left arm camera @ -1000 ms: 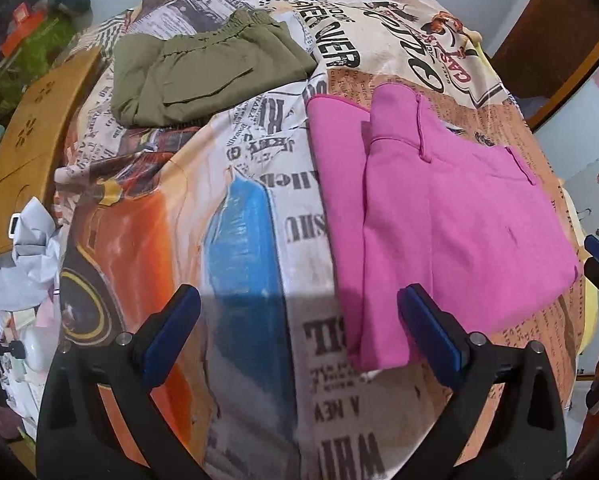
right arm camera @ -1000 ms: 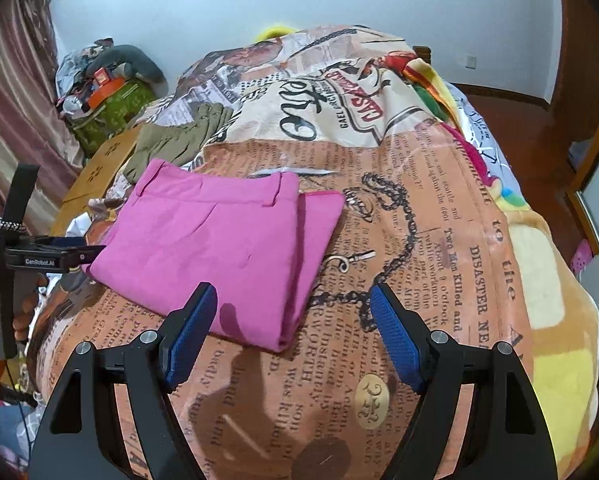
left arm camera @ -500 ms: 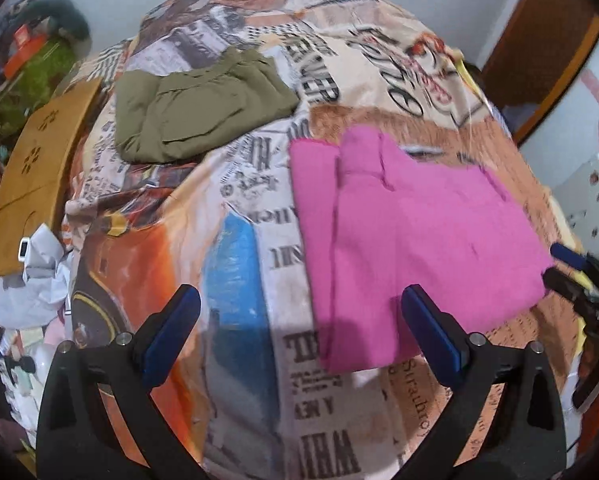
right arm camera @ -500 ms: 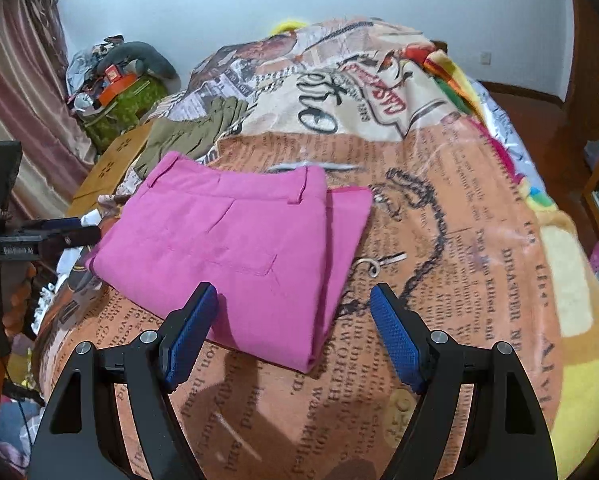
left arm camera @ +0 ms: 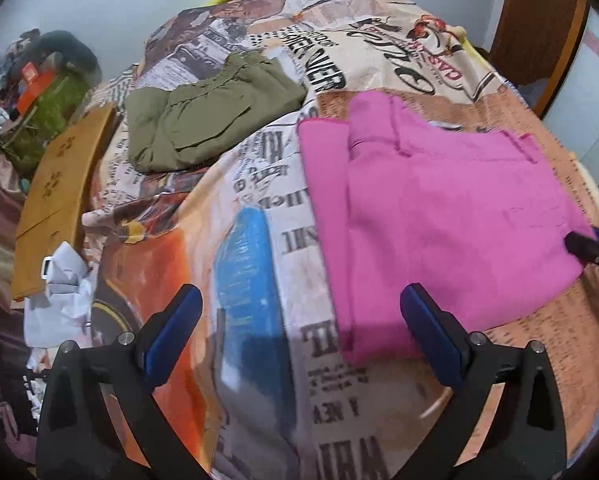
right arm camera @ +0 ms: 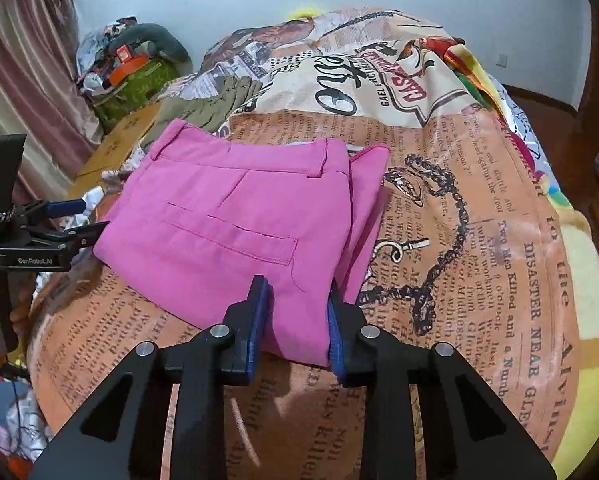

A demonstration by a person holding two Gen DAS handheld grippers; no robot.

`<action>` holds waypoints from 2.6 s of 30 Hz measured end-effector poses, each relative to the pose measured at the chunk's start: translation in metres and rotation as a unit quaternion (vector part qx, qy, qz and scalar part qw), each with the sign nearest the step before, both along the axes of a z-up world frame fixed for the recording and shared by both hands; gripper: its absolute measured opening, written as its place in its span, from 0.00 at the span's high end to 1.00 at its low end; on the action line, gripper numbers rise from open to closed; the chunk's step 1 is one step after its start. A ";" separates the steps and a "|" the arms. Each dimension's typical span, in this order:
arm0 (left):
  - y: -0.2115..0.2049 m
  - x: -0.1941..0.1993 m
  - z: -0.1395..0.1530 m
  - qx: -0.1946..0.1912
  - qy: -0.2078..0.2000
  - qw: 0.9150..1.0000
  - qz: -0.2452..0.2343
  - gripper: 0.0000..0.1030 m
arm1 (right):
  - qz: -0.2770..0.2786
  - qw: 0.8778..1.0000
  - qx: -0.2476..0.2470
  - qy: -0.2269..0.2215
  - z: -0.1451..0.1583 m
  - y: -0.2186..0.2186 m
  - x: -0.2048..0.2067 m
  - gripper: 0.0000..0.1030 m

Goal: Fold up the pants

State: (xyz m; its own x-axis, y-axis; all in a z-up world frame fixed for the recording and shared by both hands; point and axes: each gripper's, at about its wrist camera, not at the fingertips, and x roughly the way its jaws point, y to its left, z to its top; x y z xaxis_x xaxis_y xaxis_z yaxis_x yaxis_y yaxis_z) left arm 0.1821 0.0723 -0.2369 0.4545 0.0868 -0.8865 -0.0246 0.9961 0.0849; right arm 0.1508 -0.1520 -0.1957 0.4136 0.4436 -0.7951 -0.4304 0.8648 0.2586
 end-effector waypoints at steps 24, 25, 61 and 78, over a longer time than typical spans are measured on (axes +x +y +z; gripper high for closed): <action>-0.027 0.061 0.059 0.019 -0.078 0.996 -0.047 0.02 | -0.025 0.999 0.008 -0.020 0.029 -0.003 0.042 0.56; -0.029 0.065 0.056 0.020 -0.076 0.996 -0.048 0.02 | -0.026 0.999 0.009 -0.020 0.028 -0.003 0.047 0.56; -0.032 0.097 0.024 -0.011 -0.028 0.998 -0.052 0.51 | 0.014 0.999 -0.051 -0.010 0.011 0.018 0.086 0.78; -0.007 0.062 0.032 -0.047 -0.030 0.998 -0.028 0.12 | -0.018 1.000 -0.005 0.001 0.019 -0.003 0.047 0.45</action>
